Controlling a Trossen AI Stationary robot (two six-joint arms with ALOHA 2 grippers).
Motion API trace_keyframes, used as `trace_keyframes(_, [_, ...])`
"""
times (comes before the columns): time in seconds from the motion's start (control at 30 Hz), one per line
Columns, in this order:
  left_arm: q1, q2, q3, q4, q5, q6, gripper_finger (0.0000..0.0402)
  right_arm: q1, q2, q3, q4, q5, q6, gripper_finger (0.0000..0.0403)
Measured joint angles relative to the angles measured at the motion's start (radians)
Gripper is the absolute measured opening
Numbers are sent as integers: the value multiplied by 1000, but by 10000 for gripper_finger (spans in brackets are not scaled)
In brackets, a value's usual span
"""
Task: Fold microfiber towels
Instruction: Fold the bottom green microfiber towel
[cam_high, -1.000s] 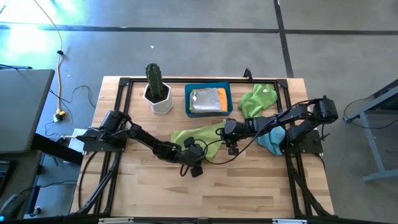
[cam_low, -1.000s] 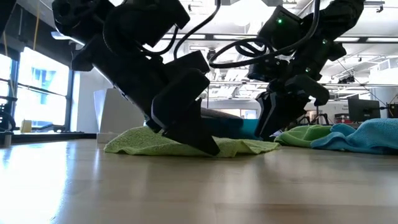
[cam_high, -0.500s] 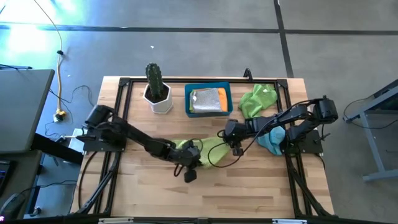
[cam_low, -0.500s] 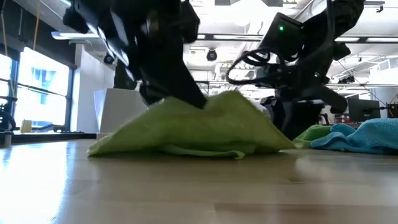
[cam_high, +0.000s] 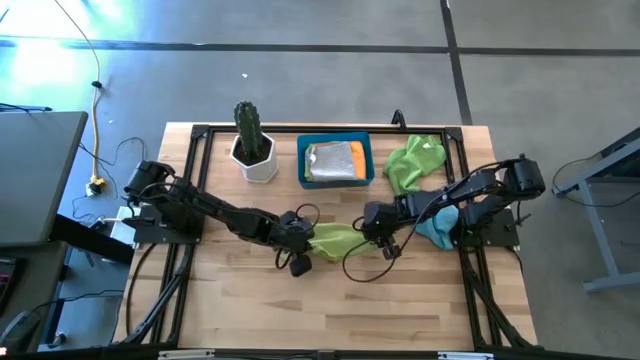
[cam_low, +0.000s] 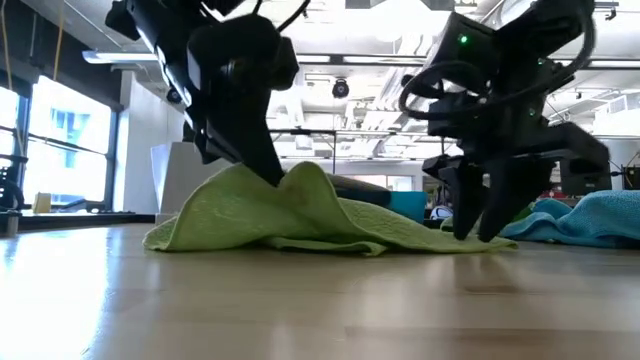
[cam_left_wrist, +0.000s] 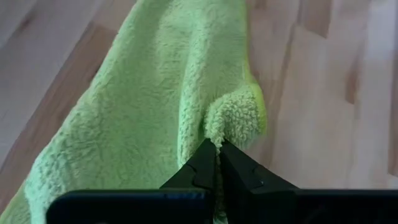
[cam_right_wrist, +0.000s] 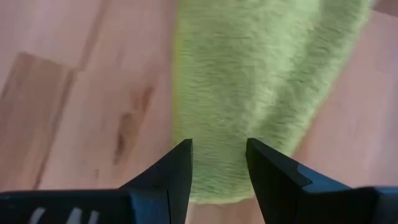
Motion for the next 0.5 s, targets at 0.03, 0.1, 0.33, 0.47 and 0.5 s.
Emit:
trace_keyframes(0.03, [6,0,0,-4,-2,-4,3,12,-3,0,-6,0,-1,144])
trace_keyframes(0.1, [20,0,0,-7,-15,-5,3,38,-8,0,-20,0,-7,144])
trace_keyframes(0.33, [62,0,0,-17,10,4,3,108,-9,0,-21,95,0,144])
trace_keyframes(0.47, [64,0,0,-17,13,21,3,114,-7,0,-20,159,34,144])
trace_keyframes(0.5, [64,0,0,-16,18,21,3,113,-4,0,-20,164,51,144])
